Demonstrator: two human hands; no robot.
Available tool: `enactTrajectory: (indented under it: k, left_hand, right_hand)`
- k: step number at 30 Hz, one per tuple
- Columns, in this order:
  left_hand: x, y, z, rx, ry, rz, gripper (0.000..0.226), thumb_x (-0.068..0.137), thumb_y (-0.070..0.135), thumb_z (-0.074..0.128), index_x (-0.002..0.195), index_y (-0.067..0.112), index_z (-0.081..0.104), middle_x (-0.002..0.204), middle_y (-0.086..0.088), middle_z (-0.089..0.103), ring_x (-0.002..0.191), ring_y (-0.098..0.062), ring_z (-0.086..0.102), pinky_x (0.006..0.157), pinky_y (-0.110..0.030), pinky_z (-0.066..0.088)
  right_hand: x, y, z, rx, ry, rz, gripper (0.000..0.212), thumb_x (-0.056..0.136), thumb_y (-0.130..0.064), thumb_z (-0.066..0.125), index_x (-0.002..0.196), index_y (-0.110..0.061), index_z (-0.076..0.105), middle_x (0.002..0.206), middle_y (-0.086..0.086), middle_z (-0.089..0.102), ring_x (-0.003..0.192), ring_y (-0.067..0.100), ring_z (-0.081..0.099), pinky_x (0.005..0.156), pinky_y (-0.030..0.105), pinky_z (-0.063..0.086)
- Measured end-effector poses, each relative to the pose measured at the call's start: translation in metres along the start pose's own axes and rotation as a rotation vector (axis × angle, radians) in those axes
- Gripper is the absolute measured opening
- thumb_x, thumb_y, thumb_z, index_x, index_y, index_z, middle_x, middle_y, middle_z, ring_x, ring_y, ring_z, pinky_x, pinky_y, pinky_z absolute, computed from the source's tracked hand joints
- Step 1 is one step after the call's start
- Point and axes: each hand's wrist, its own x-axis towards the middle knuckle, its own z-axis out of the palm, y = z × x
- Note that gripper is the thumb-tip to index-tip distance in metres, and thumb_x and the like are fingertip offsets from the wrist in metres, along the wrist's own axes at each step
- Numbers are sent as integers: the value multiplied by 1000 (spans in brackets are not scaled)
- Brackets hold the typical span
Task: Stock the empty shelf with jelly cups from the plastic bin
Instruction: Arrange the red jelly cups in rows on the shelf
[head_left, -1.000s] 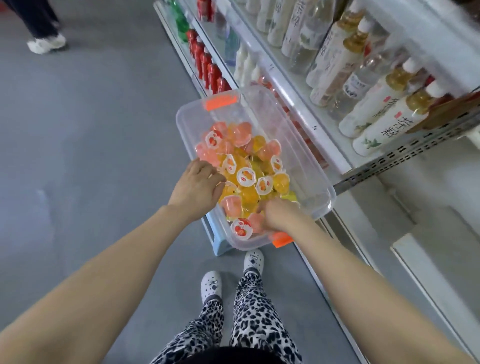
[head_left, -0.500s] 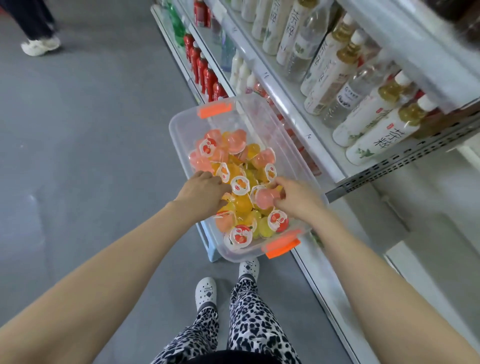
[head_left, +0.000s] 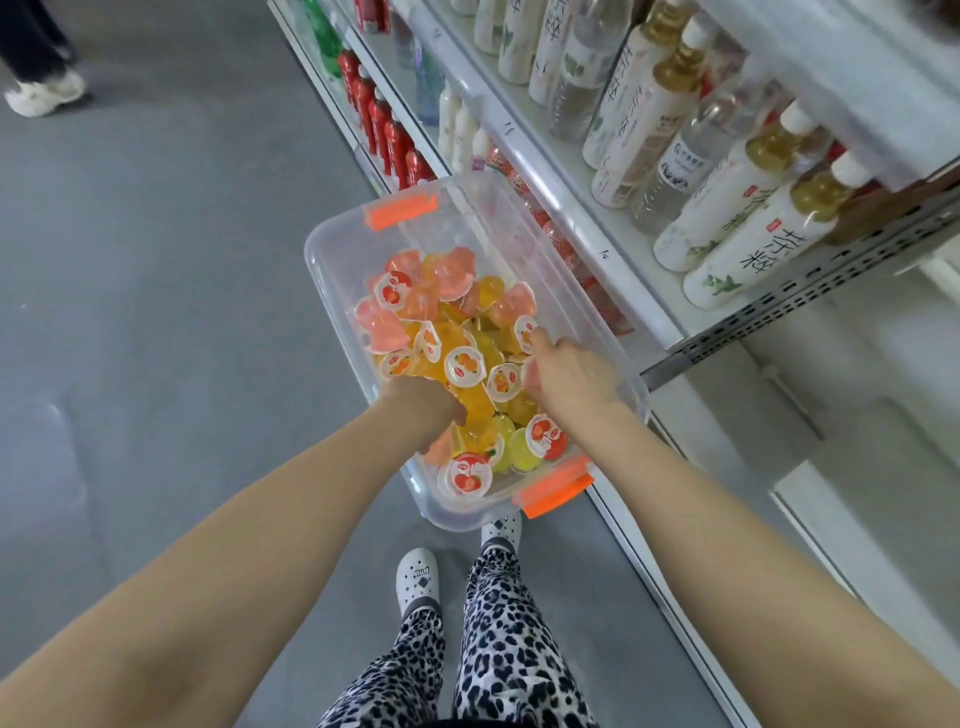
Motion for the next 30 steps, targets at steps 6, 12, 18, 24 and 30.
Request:
enactTrajectory:
  k: [6,12,18,24,30]
  left_hand:
    - [-4,4,-2,84,69,-13,52,83,17,73,130,24,52,111,0,60,100,-23,60,73,-32,54]
    - [-21,0,-4,-71,122,48,65,79,32,77,134,24,44,110,1,61,93,-20,60,78,-33,56]
    - [-48,-10,-17,-330,200,91,62,79,28,76,130,22,41,106,3,58,89,-18,57,73,-31,52]
    - [-70,-12,-36,-375,493,169,54,79,31,70,128,26,45,114,2,57,93,-17,55,76,-32,48]
    - [-89,13,-93,-324,683,314,52,81,37,67,130,26,52,120,1,58,110,-20,53,87,-29,42]
  right_hand:
    - [-12,17,0,155,102,-41,26,95,-31,45,118,-18,42,75,5,58,61,24,57,50,35,50]
    - [-32,18,-18,338,125,3,53,83,-26,63,131,-26,41,110,1,52,73,14,55,55,22,42]
    - [-58,18,-36,498,201,106,53,82,-27,65,130,-26,44,132,2,46,96,24,60,68,27,41]
    - [-83,22,-55,505,386,151,44,78,-39,66,117,-27,50,115,-3,57,105,17,51,81,30,40]
    - [-135,47,-97,554,620,268,40,77,-32,69,111,-21,52,106,-1,56,99,18,51,76,32,42]
